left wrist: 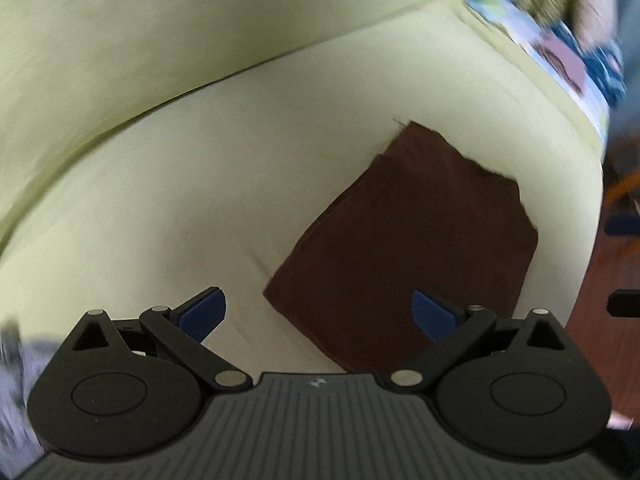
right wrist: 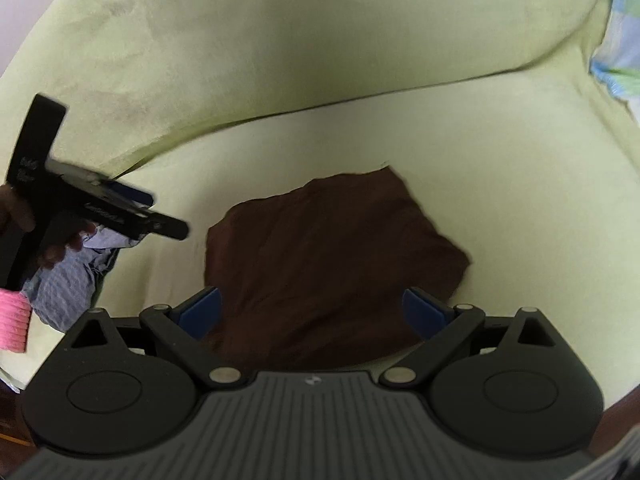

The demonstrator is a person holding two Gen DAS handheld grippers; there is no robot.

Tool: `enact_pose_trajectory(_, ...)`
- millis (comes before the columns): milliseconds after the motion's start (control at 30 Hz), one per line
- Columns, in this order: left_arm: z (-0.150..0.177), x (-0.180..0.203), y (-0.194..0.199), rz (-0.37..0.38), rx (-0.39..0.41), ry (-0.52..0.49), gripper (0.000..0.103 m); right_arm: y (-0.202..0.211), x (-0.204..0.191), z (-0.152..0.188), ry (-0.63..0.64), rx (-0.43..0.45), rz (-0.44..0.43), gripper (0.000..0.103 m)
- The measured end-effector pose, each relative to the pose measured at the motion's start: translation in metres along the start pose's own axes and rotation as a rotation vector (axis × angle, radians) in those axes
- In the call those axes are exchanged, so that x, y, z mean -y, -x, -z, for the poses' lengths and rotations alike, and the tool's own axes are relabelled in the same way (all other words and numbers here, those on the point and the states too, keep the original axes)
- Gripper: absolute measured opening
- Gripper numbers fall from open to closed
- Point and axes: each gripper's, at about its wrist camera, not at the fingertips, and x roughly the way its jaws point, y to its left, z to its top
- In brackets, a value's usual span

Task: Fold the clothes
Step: 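Move both tools down toward the folded brown trousers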

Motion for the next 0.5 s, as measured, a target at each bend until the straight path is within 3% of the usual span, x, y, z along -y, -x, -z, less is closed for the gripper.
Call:
enact_pose_trajectory(133, -0.016, -0.021, -0.023, 0.086, -0.037, -0.074, 0.100, -0.026, -0.018, -0.013, 0.100, -0.007, -0.014, 0.084)
enact_pose_trajectory(267, -0.030, -0.043, -0.041, 0.158, -0.073, -0.123, 0.100, -0.060, -0.027, -0.035, 0.259, -0.042, -0.031, 0.064)
enact_pose_trajectory(500, -0.053, -0.061, -0.076, 0.246, -0.124, -0.150, 0.100, -0.103, -0.034, -0.062, 0.543, -0.163, -0.098, 0.058)
